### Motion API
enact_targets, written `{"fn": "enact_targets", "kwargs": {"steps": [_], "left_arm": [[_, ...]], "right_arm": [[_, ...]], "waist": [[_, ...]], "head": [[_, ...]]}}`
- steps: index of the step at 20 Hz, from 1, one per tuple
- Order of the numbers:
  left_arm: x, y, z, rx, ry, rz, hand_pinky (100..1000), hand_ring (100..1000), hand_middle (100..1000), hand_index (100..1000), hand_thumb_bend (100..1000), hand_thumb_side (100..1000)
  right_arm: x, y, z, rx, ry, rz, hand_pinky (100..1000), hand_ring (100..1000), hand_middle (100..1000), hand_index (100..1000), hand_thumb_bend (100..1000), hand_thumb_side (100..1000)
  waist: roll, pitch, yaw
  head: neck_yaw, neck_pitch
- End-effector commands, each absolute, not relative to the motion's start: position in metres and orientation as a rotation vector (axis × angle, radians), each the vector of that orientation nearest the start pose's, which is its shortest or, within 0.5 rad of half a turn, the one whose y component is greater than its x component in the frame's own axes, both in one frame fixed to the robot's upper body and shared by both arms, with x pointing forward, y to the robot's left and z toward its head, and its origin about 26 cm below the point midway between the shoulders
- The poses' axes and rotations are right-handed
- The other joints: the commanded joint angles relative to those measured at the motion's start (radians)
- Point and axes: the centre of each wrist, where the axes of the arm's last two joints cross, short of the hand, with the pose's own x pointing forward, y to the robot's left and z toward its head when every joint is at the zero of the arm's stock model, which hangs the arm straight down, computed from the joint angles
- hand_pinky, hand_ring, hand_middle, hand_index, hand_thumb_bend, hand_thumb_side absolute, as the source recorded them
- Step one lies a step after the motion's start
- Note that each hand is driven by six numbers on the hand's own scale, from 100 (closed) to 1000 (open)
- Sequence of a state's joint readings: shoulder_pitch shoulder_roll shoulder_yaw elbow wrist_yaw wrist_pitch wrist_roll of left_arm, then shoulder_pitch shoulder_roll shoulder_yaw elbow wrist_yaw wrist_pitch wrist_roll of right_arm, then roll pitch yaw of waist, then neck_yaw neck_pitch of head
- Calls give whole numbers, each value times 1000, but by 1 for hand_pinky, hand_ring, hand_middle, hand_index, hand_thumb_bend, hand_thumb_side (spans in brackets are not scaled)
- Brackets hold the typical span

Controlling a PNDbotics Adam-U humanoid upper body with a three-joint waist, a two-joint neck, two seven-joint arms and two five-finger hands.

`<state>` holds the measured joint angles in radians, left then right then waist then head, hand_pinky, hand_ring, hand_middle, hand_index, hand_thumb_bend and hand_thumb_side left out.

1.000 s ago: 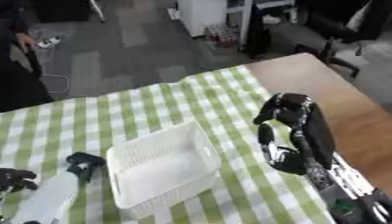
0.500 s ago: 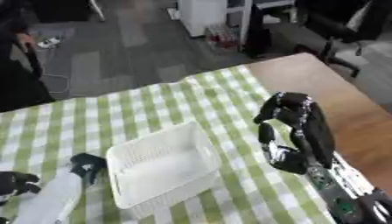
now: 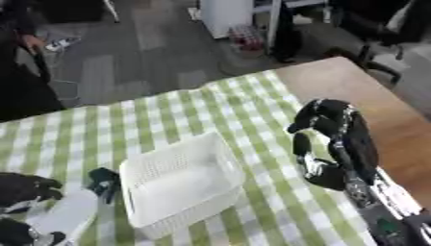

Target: Pick up objects on the table and place them in the box.

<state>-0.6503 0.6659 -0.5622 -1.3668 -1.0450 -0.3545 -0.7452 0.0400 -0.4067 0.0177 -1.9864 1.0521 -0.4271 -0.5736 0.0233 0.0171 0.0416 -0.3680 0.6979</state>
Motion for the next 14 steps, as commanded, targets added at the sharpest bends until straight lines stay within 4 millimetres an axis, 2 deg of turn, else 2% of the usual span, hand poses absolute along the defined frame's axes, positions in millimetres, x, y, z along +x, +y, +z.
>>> {"fn": "enact_targets", "kwargs": {"steps": [1, 11, 14], "left_arm": [[397, 260, 136, 661, -539, -2595, 893, 1000, 995, 970, 366, 1000], [395, 263, 116, 676, -399, -2658, 940, 1000, 1000, 985, 571, 1000], [394, 262, 112, 686, -365, -2678, 933, 1000, 992, 980, 600, 1000]], "right_arm": [[256, -304, 124, 1519, 2821, -1015, 289, 411, 445, 496, 100, 965], [257, -305, 127, 1519, 2822, -1012, 298, 416, 448, 498, 100, 972], [257, -306, 127, 1521, 2822, -1012, 299, 417, 447, 497, 100, 972]], "waist": [[2, -6, -4], [2, -5, -7], [2, -6, -6]], "head": [[19, -2], [24, 9], [46, 18]]}}
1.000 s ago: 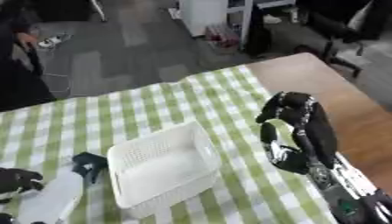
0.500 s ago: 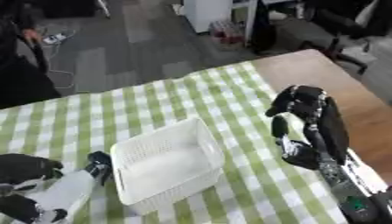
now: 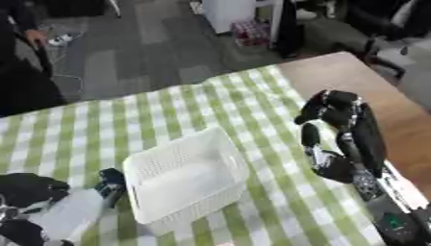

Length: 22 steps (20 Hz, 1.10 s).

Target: Pick up objects on the table and place them in the box.

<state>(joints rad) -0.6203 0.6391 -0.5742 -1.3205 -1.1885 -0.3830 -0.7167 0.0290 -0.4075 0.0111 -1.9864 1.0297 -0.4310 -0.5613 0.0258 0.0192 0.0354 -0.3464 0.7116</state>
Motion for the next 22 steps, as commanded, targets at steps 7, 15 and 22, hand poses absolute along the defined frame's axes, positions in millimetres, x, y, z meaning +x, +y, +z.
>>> {"fn": "enact_targets", "kwargs": {"steps": [7, 15, 22], "left_arm": [[393, 260, 109, -864, 425, 3333, 814, 786, 828, 942, 378, 1000], [391, 262, 106, -881, 385, 3334, 464, 407, 496, 708, 100, 888], [387, 260, 113, -931, 483, 3265, 100, 100, 159, 439, 100, 702]], "right_arm": [[256, -306, 126, 1532, 2820, -1013, 295, 415, 447, 497, 100, 975], [256, -306, 125, 1538, 2820, -1018, 292, 414, 446, 497, 100, 974], [255, -305, 124, 1542, 2820, -1021, 291, 414, 446, 496, 100, 977]], "waist": [[-2, -8, 3], [-3, -8, 7], [-4, -8, 13]], "head": [[29, 2], [20, -1], [14, -10]]}}
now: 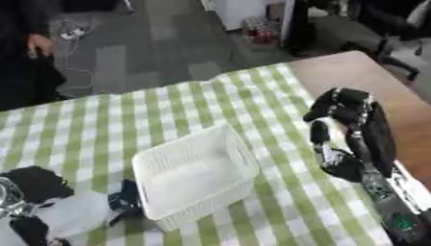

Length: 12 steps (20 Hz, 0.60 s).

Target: Pick up objects on the table and place them in the box.

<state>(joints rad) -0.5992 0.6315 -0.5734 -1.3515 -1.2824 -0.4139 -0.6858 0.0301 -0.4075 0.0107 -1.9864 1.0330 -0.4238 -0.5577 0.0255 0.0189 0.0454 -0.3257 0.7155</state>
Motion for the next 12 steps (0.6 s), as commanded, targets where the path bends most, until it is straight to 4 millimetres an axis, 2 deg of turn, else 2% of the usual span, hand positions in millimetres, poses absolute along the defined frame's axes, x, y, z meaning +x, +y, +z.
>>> {"fn": "enact_targets", "kwargs": {"steps": [1, 2, 4, 12], "left_arm": [[386, 260, 115, -937, 494, 3248, 100, 100, 171, 444, 100, 705], [385, 261, 117, -942, 501, 3234, 100, 100, 116, 421, 100, 688], [384, 261, 120, -954, 511, 3211, 100, 100, 100, 415, 100, 681], [379, 266, 137, -1010, 596, 3166, 100, 100, 100, 409, 100, 670]], "right_arm": [[255, -305, 124, 1544, 2820, -1022, 291, 414, 446, 496, 100, 977], [255, -305, 123, 1544, 2820, -1023, 291, 414, 446, 496, 100, 977], [255, -305, 123, 1549, 2820, -1024, 291, 414, 446, 496, 100, 977], [253, -305, 120, 1562, 2816, -1030, 291, 415, 446, 496, 100, 978]], "waist": [[-4, -8, 4], [-4, -8, 5], [-5, -8, 8], [-7, -8, 17]], "head": [[-7, -14], [-8, -16], [-10, -19], [-29, -29]]}}
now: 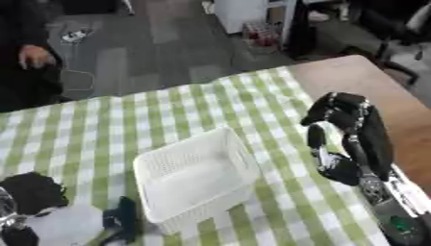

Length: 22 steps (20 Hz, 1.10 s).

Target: Pick up objects on the table and place them in the box.

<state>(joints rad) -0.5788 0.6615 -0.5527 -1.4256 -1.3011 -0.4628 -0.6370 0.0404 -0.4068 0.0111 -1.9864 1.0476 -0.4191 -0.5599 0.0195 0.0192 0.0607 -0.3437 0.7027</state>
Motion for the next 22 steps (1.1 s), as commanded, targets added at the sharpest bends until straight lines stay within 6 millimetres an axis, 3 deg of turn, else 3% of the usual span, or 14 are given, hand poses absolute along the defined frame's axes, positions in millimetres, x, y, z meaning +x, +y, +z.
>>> {"fn": "enact_targets", "kwargs": {"steps": [1, 8, 14, 22], "left_arm": [[379, 267, 139, -1017, 623, 3156, 100, 100, 100, 409, 100, 668], [375, 270, 157, -1059, 795, 3096, 100, 100, 100, 408, 100, 656], [374, 275, 174, -1149, 1099, 2939, 100, 100, 100, 405, 100, 632], [373, 288, 192, -1303, 1255, 2769, 100, 100, 100, 404, 100, 619]], "right_arm": [[253, -305, 120, 1563, 2816, -1031, 291, 414, 446, 496, 100, 978], [253, -304, 119, 1570, 2814, -1032, 291, 415, 446, 496, 100, 978], [252, -305, 118, 1578, 2811, -1039, 291, 415, 446, 496, 100, 979], [250, -304, 115, 1594, 2808, -1052, 290, 414, 446, 496, 100, 980]], "waist": [[-1, -8, 3], [-1, -9, 6], [-1, -11, 12], [1, -12, 22]], "head": [[-11, -17], [-14, -22], [-30, -44], [-63, -78]]}}
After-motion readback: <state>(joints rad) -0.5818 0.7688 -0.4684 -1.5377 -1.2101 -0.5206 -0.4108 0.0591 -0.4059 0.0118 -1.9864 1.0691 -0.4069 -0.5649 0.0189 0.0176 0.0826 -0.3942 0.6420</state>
